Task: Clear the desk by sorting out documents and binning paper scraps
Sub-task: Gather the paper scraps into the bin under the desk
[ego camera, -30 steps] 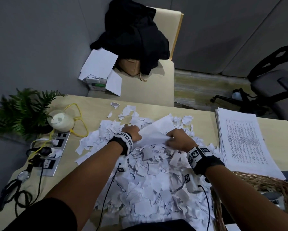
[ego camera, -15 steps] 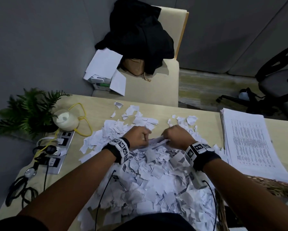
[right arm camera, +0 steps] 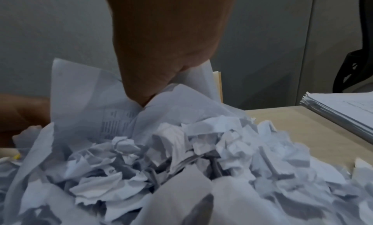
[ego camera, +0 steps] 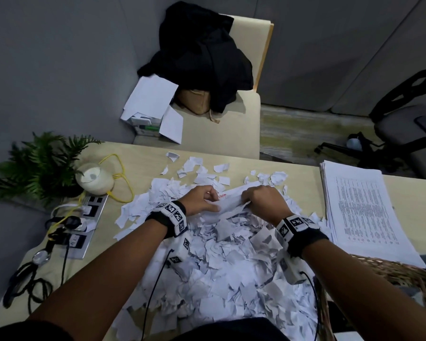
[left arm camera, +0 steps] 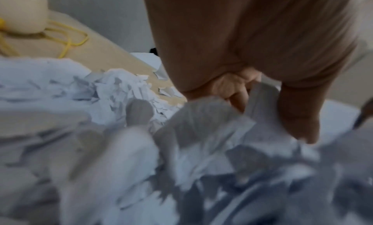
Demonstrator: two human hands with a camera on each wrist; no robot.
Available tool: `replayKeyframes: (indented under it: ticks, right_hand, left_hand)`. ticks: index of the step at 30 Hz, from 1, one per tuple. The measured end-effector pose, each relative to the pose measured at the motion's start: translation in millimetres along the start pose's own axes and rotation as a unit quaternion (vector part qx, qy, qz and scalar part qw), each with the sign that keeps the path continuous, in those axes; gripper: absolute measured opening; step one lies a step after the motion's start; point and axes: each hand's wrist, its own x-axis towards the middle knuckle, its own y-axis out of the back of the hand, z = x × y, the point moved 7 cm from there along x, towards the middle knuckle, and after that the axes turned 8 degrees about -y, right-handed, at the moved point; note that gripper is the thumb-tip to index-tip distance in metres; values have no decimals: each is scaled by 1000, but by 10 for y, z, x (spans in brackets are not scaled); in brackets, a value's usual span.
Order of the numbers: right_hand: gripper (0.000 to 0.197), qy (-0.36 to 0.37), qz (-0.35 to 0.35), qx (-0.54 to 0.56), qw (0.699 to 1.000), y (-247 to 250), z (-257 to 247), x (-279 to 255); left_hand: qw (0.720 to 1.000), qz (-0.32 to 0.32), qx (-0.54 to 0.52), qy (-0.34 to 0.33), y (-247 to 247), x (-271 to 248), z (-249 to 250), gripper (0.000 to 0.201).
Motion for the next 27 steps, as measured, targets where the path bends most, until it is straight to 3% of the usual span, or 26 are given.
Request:
replayKeyframes:
  ticks: [3,5,7,12,15,20,23,27]
  right_hand:
    - [17,1,-11,8,1000,21,-10,10]
    - [34,-15,4,9,1000,18,-2,28]
    - [47,-35,16,17,999,19,42,54]
    - [29,-68,-7,1,998,53,153,170]
    - [42,-75,-12,-1,997,98,201,206]
    - [43,-73,-4,-21,997,171,201,231]
    - [41,-79,-5,-31,996,219,192,259]
    - [43,-93,9,-31,995,291,230,283]
  left_hand:
    - [997,-20,66,20,-76,-18,-39,25]
    - [995,21,92,-14,-62,-29,35,9]
    - [990,68,115,-39,-5,-48,102,10]
    - [985,101,109,-85,75,-53,249,32]
    - [988,103,74,-86,73,-42,295,12]
    - [992,107,26,-68,62,-42,417,32]
    - [989,104,-108,-8,-4,-103,420,10]
    - [976,26,-216,22,-132,-232,308,39]
